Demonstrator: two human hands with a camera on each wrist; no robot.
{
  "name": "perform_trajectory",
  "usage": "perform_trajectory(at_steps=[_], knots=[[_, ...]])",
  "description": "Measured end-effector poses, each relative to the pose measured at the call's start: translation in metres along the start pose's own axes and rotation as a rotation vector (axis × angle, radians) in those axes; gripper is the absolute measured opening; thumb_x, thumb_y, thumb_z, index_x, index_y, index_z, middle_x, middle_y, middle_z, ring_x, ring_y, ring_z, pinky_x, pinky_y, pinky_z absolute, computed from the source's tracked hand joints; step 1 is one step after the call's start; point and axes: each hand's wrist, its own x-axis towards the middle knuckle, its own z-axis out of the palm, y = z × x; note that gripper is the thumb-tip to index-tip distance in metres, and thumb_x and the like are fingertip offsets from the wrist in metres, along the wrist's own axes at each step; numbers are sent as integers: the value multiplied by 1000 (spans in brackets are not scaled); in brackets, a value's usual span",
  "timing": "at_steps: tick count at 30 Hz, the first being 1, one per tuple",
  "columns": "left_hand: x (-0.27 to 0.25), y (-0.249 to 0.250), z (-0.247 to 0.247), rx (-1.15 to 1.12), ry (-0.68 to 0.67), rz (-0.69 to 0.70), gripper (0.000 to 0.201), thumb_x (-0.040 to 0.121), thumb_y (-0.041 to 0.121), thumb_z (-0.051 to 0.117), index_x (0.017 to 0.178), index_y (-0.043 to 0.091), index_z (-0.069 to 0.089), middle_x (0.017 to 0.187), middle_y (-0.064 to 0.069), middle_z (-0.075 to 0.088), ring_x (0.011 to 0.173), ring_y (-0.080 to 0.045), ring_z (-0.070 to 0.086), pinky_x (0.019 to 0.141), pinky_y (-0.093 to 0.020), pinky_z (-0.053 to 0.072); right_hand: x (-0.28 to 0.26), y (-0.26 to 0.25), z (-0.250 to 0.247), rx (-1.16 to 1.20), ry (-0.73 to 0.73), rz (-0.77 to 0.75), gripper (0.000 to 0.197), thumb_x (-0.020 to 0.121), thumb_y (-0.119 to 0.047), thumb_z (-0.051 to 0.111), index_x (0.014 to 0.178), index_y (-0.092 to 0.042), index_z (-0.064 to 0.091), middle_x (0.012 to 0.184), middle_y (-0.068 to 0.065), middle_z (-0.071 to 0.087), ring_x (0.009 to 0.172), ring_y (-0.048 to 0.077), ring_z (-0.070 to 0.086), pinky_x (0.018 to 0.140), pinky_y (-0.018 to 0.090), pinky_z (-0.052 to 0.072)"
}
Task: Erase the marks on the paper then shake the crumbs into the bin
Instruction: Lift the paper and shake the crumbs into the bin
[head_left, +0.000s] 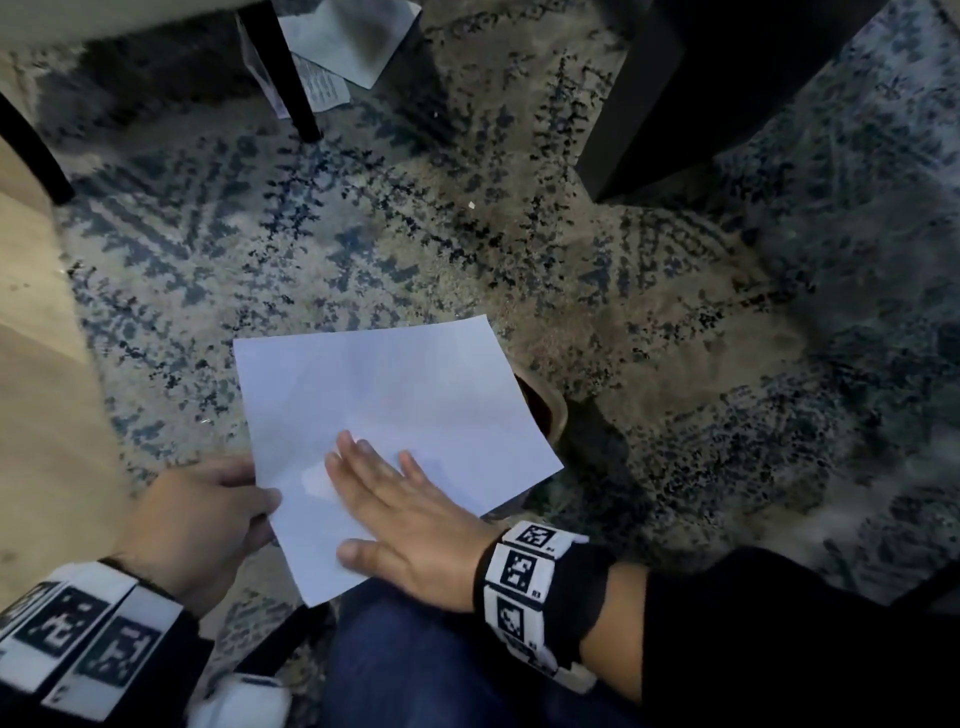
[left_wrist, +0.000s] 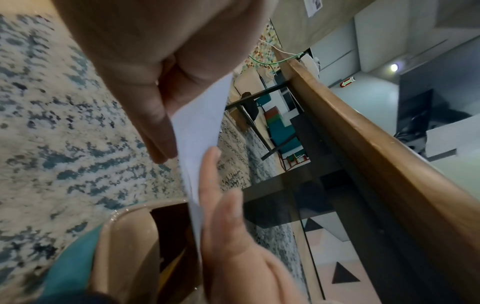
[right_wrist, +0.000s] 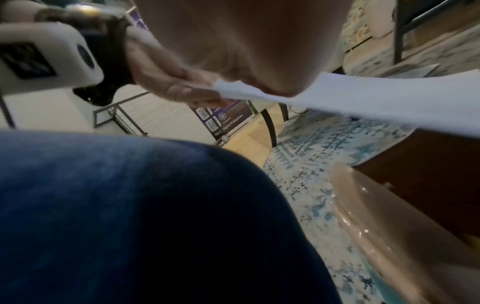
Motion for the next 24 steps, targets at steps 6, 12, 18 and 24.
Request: perform_trajectory(at_steps=[6, 12, 18, 24], knots=[[-15, -5, -6, -17, -13, 23, 30, 82, -14, 42, 82, 8, 62, 97, -13, 66, 87, -29, 63, 62, -27, 53, -19, 68, 7, 52, -41, 342, 61, 103, -43, 18, 147, -25, -20, 146, -11, -34, 136, 2, -30, 117, 37, -14], [-26, -9, -9, 40, 54, 21, 28, 80, -16, 43, 73, 5, 62, 90, -13, 67, 88, -34, 63, 70, -35, 50, -19, 88, 11, 227, -43, 438, 61, 104, -41, 20, 150, -23, -16, 155, -7, -27, 139, 2, -23, 118, 38, -10], [-33, -8, 6, -36, 81, -20, 25, 78, -18, 42, 73, -1, 59, 83, -14, 65, 76, -28, 61, 44, -18, 54, -10, 43, 13, 131, -48, 173, 62, 104, -38, 25, 143, -29, -22, 152, -9, -30, 139, 1, -27, 113, 22, -18], [-40, -5, 9, -16, 83, -24, 30, 78, -17, 44, 68, 7, 58, 77, -13, 71, 78, -29, 60, 59, -31, 57, -13, 86, 8, 135, -89, 483, 61, 104, -41, 20, 151, -20, -12, 156, -5, -23, 143, 8, -19, 116, 34, -13]])
